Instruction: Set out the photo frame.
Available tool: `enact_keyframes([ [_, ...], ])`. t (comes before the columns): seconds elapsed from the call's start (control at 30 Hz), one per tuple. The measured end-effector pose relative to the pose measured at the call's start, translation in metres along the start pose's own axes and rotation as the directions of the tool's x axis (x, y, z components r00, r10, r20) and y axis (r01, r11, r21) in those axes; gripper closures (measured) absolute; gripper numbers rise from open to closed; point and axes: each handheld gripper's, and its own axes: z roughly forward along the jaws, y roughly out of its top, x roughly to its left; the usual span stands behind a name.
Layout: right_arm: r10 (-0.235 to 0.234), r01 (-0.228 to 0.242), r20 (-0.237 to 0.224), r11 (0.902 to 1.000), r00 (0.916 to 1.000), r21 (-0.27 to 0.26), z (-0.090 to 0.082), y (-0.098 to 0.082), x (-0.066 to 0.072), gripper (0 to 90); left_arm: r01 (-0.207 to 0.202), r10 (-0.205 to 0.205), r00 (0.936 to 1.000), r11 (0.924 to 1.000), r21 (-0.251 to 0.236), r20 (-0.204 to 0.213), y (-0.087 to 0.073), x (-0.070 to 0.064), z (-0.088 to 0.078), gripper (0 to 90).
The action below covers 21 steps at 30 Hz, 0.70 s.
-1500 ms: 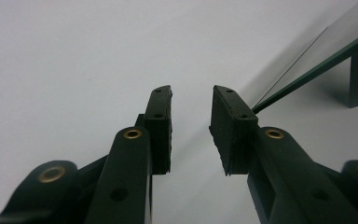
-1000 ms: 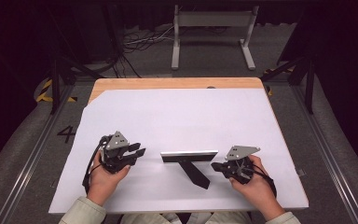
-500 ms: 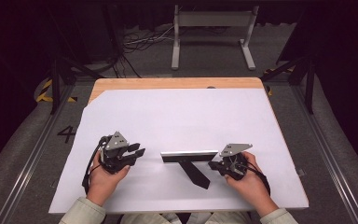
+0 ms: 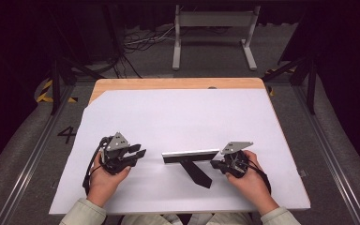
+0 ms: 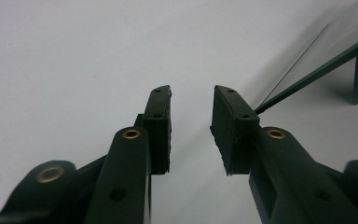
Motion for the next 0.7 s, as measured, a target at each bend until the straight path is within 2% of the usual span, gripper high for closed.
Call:
enact_keyframes([
  [0.27,0.011,-0.011,0.001,0.9999,0.9999,-0.001,0.007,0.01,-0.006,90.0,0.0,0.0,1.0,1.0,0.001,0.001,0.0,0.0,0.0,68.3],
  [0.7,0.07,-0.07,-0.007,0.9975,0.9975,-0.014,0.018,0.023,-0.022,90.0,0.005,-0.005,1.0,1.0,0.007,-0.001,-0.002,0.001,0.0,68.3],
])
